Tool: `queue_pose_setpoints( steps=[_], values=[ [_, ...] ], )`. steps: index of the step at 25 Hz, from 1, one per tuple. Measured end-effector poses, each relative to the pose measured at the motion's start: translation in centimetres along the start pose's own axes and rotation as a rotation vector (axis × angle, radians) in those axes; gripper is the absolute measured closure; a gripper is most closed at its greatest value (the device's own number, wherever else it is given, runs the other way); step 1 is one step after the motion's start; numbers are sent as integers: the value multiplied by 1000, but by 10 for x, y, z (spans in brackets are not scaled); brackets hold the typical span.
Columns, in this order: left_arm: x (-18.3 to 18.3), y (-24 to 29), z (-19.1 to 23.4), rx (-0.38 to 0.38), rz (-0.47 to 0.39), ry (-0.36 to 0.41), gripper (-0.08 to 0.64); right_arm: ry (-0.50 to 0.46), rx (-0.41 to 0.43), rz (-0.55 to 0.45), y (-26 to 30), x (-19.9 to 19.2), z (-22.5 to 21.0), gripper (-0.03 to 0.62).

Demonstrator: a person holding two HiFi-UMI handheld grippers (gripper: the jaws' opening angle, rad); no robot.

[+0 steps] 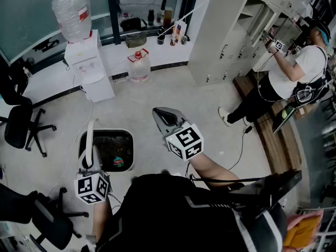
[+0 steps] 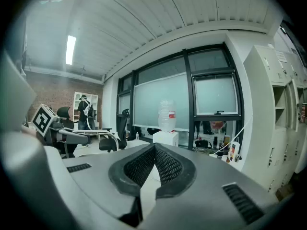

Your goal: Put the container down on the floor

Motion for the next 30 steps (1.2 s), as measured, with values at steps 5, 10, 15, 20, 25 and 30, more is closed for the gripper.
queue_pose_setpoints(
  steps=[5,10,15,20,25,30],
  values=[
    [-1,-1,1,-11,0,0,551,-4,-1,5,0,-2,7,588],
    [0,-1,1,-23,-3,9,551,-7,0,9,4,-1,10,588],
    [2,-2,5,-41,-4,36,551,4,1,13,6,-2,15,588],
    [5,-1,10,-81,-16,72,551,-10,39,7,13,-1,22,587],
    [12,5,25,-127,-33,78,551,-34,51,0,26,4,32,586],
    [13,11,43,-186,-42,95,551,-47,79,25,44,0,51,586]
  ],
)
Point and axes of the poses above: the fingertips, and each gripper's own axes: y forward along the fingers, z to its left, x out of its top, the point moved 6 cm from there along -y, backward along the fingers, and after that the axes turned 3 degrees about y, right-handed, at the moved point
